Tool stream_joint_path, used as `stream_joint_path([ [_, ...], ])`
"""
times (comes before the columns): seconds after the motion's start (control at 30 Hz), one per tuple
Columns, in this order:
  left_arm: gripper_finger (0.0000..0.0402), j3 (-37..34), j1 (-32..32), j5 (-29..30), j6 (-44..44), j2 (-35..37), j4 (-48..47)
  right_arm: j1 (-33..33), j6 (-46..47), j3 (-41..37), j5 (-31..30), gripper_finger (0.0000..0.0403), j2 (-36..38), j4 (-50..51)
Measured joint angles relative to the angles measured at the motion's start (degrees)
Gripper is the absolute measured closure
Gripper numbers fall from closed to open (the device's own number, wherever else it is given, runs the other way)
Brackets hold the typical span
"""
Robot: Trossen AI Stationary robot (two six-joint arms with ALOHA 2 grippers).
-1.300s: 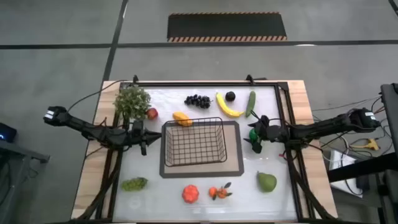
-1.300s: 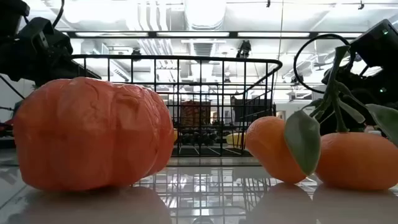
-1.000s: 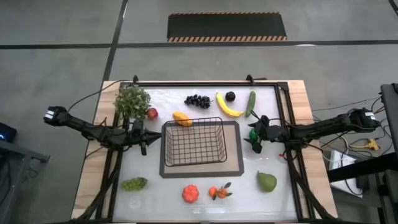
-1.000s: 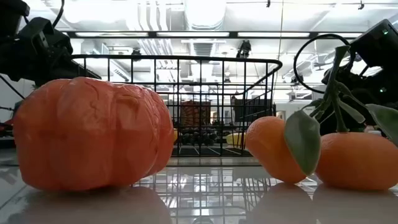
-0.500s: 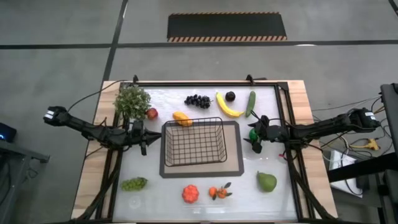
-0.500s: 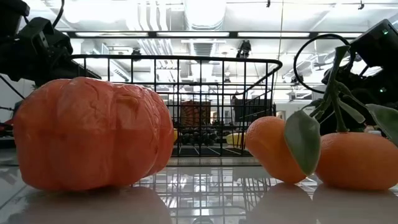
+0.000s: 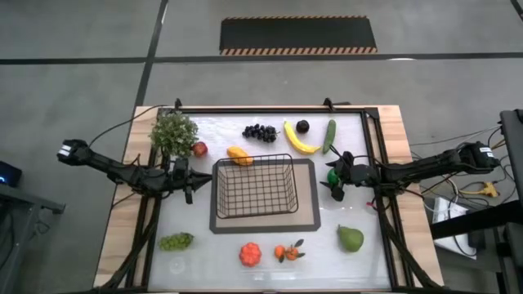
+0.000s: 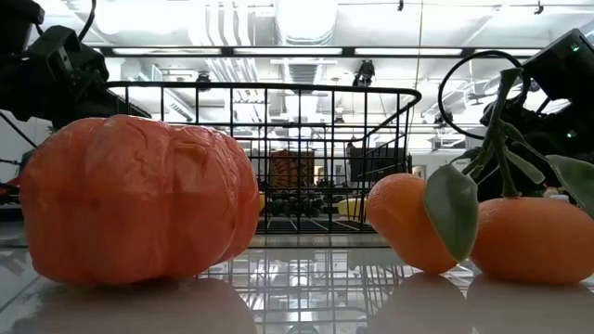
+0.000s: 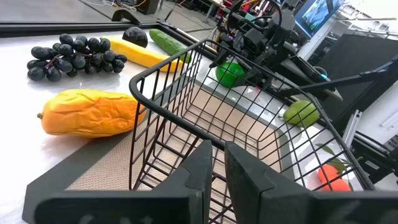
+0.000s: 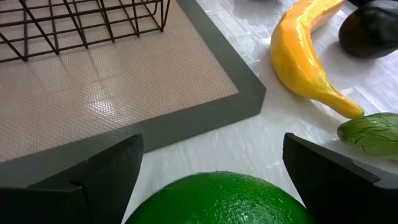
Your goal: Build produce basket
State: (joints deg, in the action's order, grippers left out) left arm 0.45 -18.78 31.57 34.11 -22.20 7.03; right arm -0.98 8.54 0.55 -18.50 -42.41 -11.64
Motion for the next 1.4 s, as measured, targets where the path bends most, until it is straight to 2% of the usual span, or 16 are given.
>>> stream_joint_path([
  [0.83,0.0375,0.0,0.0,0.0,0.0,0.0,0.0,0.0,0.0,0.0,0.0,0.0037,0.0,0.0],
  [0.93,0.0375,0.0,0.0,0.3,-5.8,0.0,0.0,0.0,0.1,0.0,0.0,0.0037,0.0,-0.3],
  [1.0,0.0375,0.0,0.0,0.3,-9.6,0.0,0.1,0.0,6.5,0.0,1.5,0.0037,0.0,-1.2],
  [1.07,0.0375,0.0,0.0,0.4,-10.5,0.0,0.3,0.0,5.4,0.1,2.1,0.0037,0.0,-3.8],
  [1.23,0.0375,0.0,0.0,0.4,-10.6,0.0,10.3,-0.2,1.3,1.6,5.0,0.0037,0.0,-14.0],
  [1.4,0.0375,0.0,0.0,0.4,-11.0,0.0,23.4,-0.3,0.3,4.6,5.0,0.0037,0.0,-14.0],
])
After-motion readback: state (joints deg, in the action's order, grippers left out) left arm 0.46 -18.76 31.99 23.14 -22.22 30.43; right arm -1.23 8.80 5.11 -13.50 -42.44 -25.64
